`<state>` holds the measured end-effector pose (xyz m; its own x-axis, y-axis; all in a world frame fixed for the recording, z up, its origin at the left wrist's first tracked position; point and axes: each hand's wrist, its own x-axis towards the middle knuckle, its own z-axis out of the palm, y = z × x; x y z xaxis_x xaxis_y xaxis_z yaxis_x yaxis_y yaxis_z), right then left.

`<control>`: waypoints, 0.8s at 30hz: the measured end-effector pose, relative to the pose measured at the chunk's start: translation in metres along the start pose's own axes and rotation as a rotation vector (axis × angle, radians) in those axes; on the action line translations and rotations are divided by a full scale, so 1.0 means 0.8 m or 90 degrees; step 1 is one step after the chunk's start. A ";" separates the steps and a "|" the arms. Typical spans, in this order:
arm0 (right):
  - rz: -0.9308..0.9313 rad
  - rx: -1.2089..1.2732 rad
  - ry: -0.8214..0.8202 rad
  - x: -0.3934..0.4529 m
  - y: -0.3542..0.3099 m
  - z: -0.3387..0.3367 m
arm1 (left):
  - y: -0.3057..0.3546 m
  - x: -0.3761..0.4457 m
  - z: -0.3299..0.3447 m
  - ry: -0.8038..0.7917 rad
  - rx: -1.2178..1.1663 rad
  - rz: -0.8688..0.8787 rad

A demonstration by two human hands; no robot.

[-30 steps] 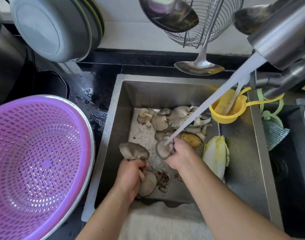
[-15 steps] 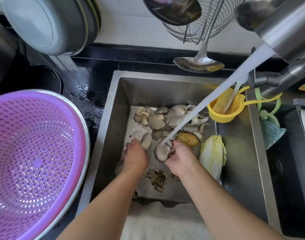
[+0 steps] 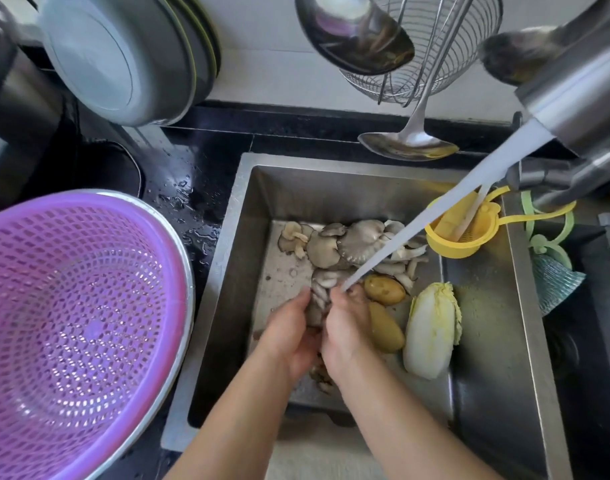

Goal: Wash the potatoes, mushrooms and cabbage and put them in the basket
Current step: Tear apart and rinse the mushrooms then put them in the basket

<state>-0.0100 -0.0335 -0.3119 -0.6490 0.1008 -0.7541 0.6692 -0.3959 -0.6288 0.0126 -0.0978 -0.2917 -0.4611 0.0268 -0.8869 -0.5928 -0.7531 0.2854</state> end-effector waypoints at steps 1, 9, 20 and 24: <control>-0.007 0.007 0.026 0.007 -0.002 -0.005 | -0.004 0.005 -0.002 0.021 0.050 0.044; 0.071 0.027 0.021 0.029 -0.030 -0.042 | -0.013 0.010 0.001 0.033 0.137 0.171; 0.056 0.069 0.078 0.037 -0.024 -0.033 | -0.020 0.012 -0.004 0.101 0.139 0.210; 0.076 0.115 0.059 0.050 -0.050 -0.044 | -0.003 0.007 -0.020 0.065 0.141 0.229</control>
<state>-0.0502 0.0185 -0.3232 -0.5273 0.1234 -0.8407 0.6581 -0.5665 -0.4959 0.0223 -0.1062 -0.3036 -0.6032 -0.2843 -0.7452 -0.5391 -0.5433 0.6436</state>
